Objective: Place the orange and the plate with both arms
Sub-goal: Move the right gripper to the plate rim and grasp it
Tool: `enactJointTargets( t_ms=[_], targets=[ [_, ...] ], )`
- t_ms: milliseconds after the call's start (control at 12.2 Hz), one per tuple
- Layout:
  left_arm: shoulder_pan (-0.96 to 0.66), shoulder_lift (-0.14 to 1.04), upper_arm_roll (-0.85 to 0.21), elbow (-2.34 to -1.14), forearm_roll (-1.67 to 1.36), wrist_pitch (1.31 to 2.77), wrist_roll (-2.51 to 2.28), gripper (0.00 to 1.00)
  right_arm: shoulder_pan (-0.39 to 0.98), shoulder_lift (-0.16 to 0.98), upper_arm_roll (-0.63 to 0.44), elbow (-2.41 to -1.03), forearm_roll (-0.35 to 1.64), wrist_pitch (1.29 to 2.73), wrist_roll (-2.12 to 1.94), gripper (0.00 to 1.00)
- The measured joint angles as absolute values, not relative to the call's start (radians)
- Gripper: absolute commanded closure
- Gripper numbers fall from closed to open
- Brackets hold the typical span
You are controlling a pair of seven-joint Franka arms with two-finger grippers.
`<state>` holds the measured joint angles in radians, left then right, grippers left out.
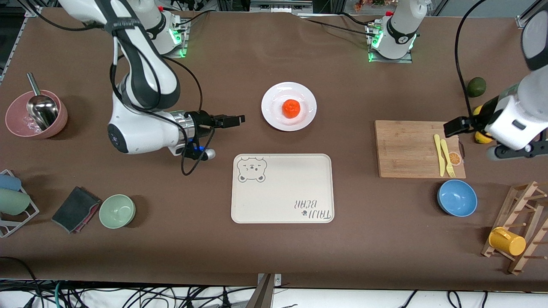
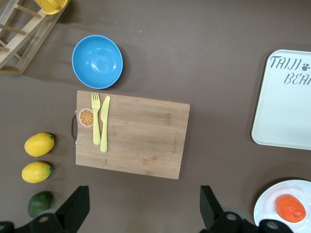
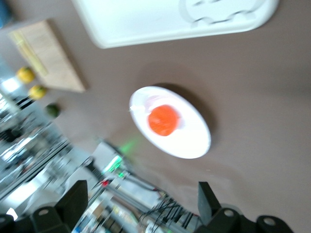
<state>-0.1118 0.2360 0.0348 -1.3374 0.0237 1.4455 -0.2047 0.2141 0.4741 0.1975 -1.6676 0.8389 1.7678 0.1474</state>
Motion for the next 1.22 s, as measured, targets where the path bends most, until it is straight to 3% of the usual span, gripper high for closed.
enactJointTargets(
  t_ms=[245,571,898,1224],
  targets=[
    [-0.115,0.198,0.037,-1.368,0.001,1.446,-0.194,0.00,0.214,0.521,0.197,-1.740,0.954,1.777,-0.101,0.01],
    [-0.115,0.194,0.052,-1.371,0.001,1.446,-0.113,0.00,0.214,0.527,0.211,-1.912,1.080,1.941,-0.412,0.01],
    [-0.115,0.194,0.067,-1.372,-0.006,1.446,-0.070,0.00,0.216,0.526,0.298,-1.967,1.122,2.116,-0.461,0.01],
    [-0.119,0.194,0.111,-1.373,-0.028,1.446,-0.044,0.00,0.219,0.534,0.311,-2.013,1.200,2.160,-0.573,0.01]
  ],
)
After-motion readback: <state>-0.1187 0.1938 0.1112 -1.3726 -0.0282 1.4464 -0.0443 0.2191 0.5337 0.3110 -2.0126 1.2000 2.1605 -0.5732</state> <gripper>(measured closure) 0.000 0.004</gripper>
